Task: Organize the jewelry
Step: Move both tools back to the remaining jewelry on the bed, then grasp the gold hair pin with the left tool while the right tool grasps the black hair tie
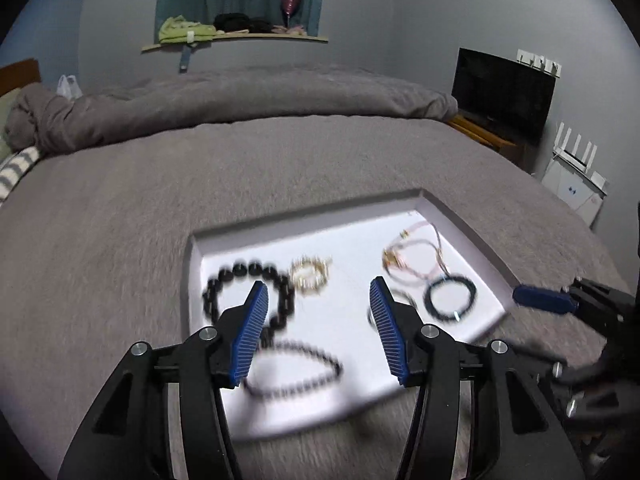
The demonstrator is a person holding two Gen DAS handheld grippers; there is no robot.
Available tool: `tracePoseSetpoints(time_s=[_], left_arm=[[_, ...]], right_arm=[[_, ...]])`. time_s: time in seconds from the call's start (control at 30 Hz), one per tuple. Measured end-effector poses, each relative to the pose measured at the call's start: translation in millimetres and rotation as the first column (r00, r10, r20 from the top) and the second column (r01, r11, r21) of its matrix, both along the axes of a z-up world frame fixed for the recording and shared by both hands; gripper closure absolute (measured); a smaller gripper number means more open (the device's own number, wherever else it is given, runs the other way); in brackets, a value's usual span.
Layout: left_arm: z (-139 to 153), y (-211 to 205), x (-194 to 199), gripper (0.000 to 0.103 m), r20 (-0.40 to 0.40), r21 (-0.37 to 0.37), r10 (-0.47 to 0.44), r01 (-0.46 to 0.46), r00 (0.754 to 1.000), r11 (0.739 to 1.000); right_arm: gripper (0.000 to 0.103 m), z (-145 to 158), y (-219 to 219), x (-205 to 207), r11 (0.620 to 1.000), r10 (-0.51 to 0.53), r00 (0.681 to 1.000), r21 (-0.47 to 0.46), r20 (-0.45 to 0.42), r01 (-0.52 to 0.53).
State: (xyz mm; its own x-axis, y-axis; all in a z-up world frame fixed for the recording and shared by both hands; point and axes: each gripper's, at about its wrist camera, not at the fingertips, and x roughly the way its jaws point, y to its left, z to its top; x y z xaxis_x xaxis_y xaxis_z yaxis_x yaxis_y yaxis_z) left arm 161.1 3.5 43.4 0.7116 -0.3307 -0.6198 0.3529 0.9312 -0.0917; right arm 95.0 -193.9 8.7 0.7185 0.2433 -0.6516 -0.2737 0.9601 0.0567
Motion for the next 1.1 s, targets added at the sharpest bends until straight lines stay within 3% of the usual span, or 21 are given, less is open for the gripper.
tracePoseSetpoints(time_s=[0.27,0.53,0.7,0.93,1.1], left_arm=[[-4,19,-85,0.047,0.048,0.011,0.063,-0.064,0.997,0.998],[-39,30,-141,0.047,-0.018,0.057,0.063,-0.062,0.998,0.996],[-54,32,-157,0.046,-0.034,0.090,0.051,-0.048,0.998,0.995],[-62,33,-157,0.043,-0.050,0.073,0.034,-0.031,0.998,0.997],[-66,31,-153,0.050,-0.076,0.067,0.003,0.002,0.997,0.998]], right_arm=[[0.039,-4,-12,-44,0.999,-0.046,0.998,0.021,0.048,0.045],[0.039,-25,-48,-76,0.984,-0.161,0.987,0.083,0.031,0.158],[0.039,-35,-54,-81,0.982,-0.173,0.985,0.082,-0.003,0.172],[0.039,-41,-37,-77,0.990,-0.134,0.991,0.038,0.000,0.134],[0.051,-46,-37,-70,0.990,-0.133,0.991,0.043,-0.020,0.134]])
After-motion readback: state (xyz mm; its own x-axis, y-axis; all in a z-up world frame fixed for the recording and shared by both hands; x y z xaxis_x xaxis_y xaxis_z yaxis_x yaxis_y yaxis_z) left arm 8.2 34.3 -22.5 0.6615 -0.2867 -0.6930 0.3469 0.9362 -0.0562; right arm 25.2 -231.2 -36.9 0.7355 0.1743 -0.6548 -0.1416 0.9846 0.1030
